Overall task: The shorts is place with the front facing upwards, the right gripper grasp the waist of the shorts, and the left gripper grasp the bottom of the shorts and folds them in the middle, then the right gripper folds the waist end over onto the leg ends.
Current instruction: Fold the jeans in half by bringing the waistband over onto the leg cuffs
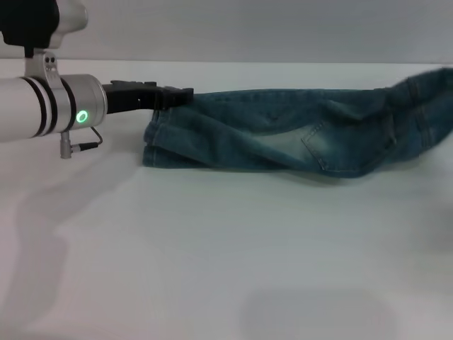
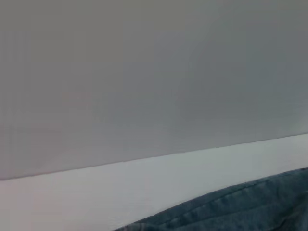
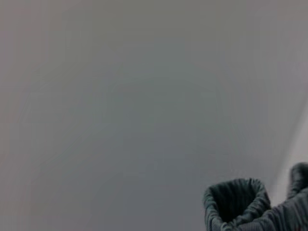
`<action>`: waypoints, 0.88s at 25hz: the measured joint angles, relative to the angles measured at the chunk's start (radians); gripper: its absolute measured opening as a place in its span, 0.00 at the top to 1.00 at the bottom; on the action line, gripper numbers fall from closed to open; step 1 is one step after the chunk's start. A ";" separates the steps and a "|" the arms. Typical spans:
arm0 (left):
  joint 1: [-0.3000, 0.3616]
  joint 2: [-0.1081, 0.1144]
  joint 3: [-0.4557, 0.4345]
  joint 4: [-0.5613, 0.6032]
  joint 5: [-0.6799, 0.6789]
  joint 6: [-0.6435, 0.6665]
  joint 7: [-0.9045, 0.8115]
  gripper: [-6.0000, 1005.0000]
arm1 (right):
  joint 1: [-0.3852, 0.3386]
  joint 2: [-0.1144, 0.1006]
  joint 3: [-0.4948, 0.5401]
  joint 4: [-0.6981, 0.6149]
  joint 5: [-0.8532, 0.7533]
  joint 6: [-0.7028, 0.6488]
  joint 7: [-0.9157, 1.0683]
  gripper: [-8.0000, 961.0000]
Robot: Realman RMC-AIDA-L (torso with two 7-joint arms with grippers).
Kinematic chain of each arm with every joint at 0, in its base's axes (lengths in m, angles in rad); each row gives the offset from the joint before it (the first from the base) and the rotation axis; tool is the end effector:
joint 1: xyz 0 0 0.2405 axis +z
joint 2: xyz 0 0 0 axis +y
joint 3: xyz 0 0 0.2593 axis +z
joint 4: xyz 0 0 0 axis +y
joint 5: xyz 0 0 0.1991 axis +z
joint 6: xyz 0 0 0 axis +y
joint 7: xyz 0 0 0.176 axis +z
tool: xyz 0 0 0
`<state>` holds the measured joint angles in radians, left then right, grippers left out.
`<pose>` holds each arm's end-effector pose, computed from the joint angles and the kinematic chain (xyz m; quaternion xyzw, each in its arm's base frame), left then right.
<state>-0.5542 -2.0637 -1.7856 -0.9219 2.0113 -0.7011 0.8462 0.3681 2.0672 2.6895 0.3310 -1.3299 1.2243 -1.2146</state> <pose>-0.2209 0.4342 -0.0398 -0.8448 -0.3963 -0.1402 0.3312 0.3493 0.3466 0.0409 -0.4652 0.6250 0.5664 0.2687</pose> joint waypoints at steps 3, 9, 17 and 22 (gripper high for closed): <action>0.000 -0.001 0.022 0.022 -0.049 0.031 0.021 0.19 | 0.041 0.000 -0.001 -0.001 0.004 0.042 0.016 0.91; 0.000 -0.001 0.040 0.073 -0.163 0.057 0.112 0.19 | 0.146 -0.004 -0.031 -0.003 -0.003 0.056 0.054 0.91; 0.005 -0.001 0.044 0.092 -0.191 0.095 0.132 0.19 | 0.280 -0.004 -0.129 -0.002 0.001 0.030 0.100 0.91; 0.017 0.000 0.039 0.092 -0.199 0.104 0.138 0.19 | 0.345 -0.001 -0.200 -0.008 0.002 -0.003 0.118 0.91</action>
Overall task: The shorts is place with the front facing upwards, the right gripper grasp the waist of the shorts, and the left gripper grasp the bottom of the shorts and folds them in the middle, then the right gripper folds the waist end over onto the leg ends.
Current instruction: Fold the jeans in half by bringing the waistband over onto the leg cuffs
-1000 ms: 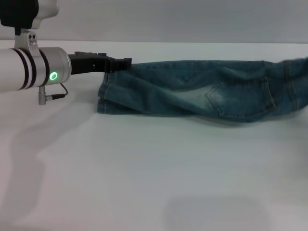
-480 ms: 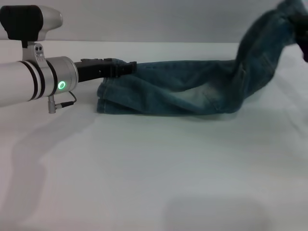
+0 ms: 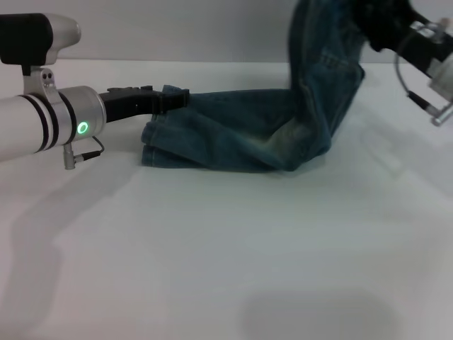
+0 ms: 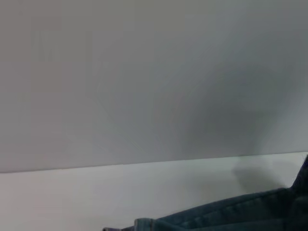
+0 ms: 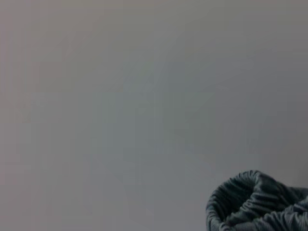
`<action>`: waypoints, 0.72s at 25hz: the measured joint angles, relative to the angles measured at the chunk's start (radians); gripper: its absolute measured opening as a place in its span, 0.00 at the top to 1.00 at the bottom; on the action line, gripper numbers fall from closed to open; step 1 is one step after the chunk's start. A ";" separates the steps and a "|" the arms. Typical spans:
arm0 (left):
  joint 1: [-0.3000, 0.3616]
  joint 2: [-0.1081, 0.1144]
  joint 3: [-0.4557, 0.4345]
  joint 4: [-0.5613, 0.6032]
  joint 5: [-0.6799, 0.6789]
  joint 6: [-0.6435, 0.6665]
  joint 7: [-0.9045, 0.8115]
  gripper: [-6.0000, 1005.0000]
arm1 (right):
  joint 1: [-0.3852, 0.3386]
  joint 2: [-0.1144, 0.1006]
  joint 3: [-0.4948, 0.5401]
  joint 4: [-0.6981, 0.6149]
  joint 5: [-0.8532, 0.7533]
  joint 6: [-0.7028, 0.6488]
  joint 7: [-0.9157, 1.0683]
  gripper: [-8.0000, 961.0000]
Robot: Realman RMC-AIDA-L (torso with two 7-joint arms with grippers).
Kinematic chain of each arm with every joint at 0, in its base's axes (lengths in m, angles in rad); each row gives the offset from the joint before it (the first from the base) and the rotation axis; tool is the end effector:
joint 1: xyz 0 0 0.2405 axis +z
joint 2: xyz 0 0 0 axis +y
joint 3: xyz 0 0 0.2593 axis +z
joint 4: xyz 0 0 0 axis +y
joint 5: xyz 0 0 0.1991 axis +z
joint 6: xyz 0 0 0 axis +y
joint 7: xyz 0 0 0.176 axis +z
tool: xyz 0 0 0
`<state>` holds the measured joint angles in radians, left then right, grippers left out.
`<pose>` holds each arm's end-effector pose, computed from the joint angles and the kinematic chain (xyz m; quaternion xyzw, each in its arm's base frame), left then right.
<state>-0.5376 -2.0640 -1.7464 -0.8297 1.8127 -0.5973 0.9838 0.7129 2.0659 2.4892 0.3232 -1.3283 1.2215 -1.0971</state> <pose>-0.2352 0.4328 -0.0474 -0.8257 -0.4132 -0.1693 0.3447 0.1961 0.4345 0.0046 -0.5989 0.5764 0.5470 0.0994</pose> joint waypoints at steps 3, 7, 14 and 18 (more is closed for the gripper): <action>0.009 0.000 -0.001 -0.004 -0.003 0.001 0.000 0.19 | 0.031 0.000 -0.054 0.004 0.003 -0.028 0.025 0.91; 0.018 0.001 -0.001 -0.011 -0.004 0.013 0.001 0.19 | 0.063 0.001 -0.108 0.006 0.014 -0.051 0.037 0.91; 0.021 0.001 -0.002 -0.008 -0.004 0.019 -0.003 0.19 | 0.108 0.002 -0.214 0.024 0.016 -0.115 0.090 0.91; 0.045 0.002 -0.001 -0.020 -0.003 0.048 -0.005 0.19 | 0.119 0.004 -0.284 0.044 0.016 -0.167 0.116 0.91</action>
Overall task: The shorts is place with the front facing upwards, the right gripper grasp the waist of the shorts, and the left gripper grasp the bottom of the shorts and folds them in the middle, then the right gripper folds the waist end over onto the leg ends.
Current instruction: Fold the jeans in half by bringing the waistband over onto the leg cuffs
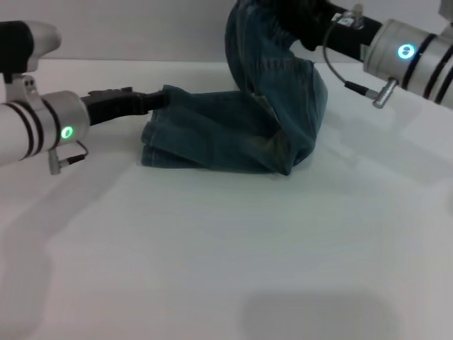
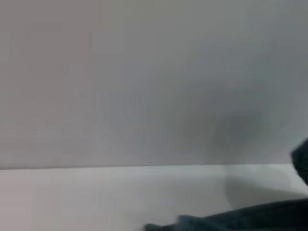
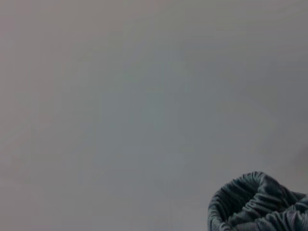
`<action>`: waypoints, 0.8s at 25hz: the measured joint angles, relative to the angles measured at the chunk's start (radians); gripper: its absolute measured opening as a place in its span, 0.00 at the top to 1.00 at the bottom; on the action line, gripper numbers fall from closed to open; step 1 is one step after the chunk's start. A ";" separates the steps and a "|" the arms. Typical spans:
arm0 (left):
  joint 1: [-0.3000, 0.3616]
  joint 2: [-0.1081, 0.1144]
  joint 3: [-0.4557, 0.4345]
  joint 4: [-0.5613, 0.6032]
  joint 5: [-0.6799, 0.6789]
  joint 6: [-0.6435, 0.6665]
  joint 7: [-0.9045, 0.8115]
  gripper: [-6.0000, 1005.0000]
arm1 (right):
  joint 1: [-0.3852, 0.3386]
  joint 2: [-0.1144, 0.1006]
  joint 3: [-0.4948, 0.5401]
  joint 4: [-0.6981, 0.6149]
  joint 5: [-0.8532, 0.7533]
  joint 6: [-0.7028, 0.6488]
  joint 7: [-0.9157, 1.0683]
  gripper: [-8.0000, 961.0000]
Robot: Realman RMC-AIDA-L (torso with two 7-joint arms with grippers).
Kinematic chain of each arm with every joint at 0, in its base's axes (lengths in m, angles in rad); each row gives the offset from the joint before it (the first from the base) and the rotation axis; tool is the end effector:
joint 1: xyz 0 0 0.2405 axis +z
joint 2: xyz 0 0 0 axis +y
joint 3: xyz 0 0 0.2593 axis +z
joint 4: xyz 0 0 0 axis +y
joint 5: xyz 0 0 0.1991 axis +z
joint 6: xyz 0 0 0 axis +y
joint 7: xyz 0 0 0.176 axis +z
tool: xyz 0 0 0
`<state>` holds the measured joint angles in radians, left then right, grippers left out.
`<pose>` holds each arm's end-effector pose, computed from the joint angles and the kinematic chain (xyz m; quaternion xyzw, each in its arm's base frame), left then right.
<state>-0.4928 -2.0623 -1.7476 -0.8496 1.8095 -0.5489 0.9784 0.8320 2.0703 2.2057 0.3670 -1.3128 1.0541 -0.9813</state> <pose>-0.2519 0.4301 -0.0374 -0.8065 -0.4253 -0.1717 0.3730 0.1433 0.4540 -0.0370 -0.6673 0.5858 0.4537 0.0759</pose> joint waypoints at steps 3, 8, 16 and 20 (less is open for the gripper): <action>0.029 0.003 -0.007 -0.013 0.003 0.046 0.003 0.19 | 0.006 0.002 -0.028 0.000 0.000 -0.014 0.011 0.91; 0.101 0.003 -0.050 -0.071 0.002 0.094 0.006 0.19 | 0.015 0.002 -0.083 0.010 0.001 -0.043 0.043 0.91; 0.142 0.002 -0.052 -0.097 0.000 0.105 0.003 0.19 | 0.040 0.001 -0.160 0.020 0.001 -0.087 0.076 0.89; 0.145 -0.001 -0.048 -0.094 -0.001 0.107 0.000 0.19 | 0.047 -0.001 -0.180 0.024 -0.001 -0.106 0.095 0.87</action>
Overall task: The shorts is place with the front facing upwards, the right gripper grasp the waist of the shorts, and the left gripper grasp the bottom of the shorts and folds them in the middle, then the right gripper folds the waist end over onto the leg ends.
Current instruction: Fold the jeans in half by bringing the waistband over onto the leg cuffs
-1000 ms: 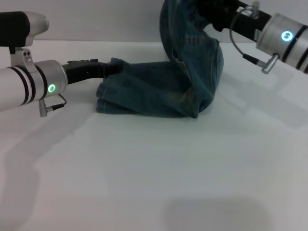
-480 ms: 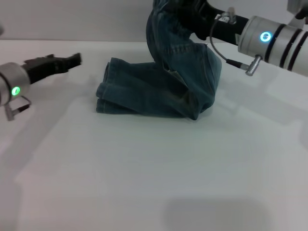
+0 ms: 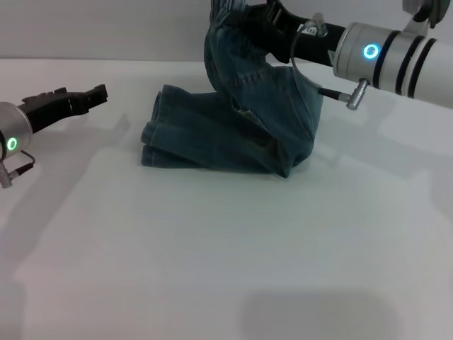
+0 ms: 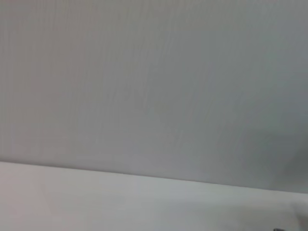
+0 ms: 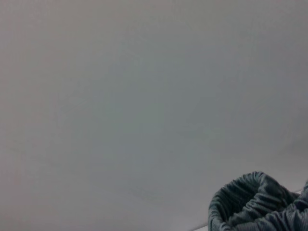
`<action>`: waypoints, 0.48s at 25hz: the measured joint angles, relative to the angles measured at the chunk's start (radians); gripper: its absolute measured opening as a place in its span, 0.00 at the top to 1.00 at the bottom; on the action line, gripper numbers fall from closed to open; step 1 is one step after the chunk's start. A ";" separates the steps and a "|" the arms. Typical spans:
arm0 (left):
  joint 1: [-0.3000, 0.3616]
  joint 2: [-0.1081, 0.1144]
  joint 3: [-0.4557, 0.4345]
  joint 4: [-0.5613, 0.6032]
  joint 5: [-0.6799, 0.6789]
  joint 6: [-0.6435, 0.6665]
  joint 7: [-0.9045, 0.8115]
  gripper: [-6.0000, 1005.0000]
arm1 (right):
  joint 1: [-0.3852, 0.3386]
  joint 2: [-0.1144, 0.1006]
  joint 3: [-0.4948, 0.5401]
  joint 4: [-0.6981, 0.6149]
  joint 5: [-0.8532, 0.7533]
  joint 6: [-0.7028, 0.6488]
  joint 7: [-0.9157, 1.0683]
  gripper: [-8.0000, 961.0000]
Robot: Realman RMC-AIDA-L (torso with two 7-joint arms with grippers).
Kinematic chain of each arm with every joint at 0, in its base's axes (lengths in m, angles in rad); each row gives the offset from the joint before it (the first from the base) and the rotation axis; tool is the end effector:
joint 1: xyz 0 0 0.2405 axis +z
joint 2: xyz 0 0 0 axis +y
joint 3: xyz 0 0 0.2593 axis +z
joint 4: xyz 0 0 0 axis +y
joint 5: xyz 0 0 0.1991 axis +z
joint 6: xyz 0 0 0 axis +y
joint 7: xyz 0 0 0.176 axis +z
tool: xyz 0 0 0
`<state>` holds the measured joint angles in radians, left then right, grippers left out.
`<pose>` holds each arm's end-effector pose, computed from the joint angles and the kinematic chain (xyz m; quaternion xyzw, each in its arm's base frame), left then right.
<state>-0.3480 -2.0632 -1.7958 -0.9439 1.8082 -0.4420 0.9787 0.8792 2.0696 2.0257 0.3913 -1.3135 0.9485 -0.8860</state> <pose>-0.2982 0.4156 0.0039 -0.7443 -0.4506 -0.1842 0.4573 0.1260 0.4569 -0.0620 -0.6965 0.5959 0.3922 0.0772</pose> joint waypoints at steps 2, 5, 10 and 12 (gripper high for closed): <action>0.001 0.000 0.004 0.004 -0.003 0.004 0.001 0.19 | 0.006 0.000 -0.018 0.003 -0.002 -0.012 0.007 0.87; -0.002 -0.001 0.007 0.008 -0.009 0.005 0.004 0.19 | 0.015 0.000 -0.046 0.011 -0.002 -0.035 0.020 0.85; -0.005 -0.001 0.008 0.008 -0.019 0.004 0.004 0.19 | 0.027 -0.002 -0.076 0.022 -0.006 -0.054 0.051 0.83; -0.005 -0.001 0.009 0.007 -0.024 0.005 0.005 0.19 | 0.031 -0.002 -0.080 0.023 -0.008 -0.061 0.052 0.82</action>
<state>-0.3533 -2.0641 -1.7872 -0.9368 1.7842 -0.4366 0.9838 0.9100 2.0678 1.9455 0.4145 -1.3210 0.8876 -0.8343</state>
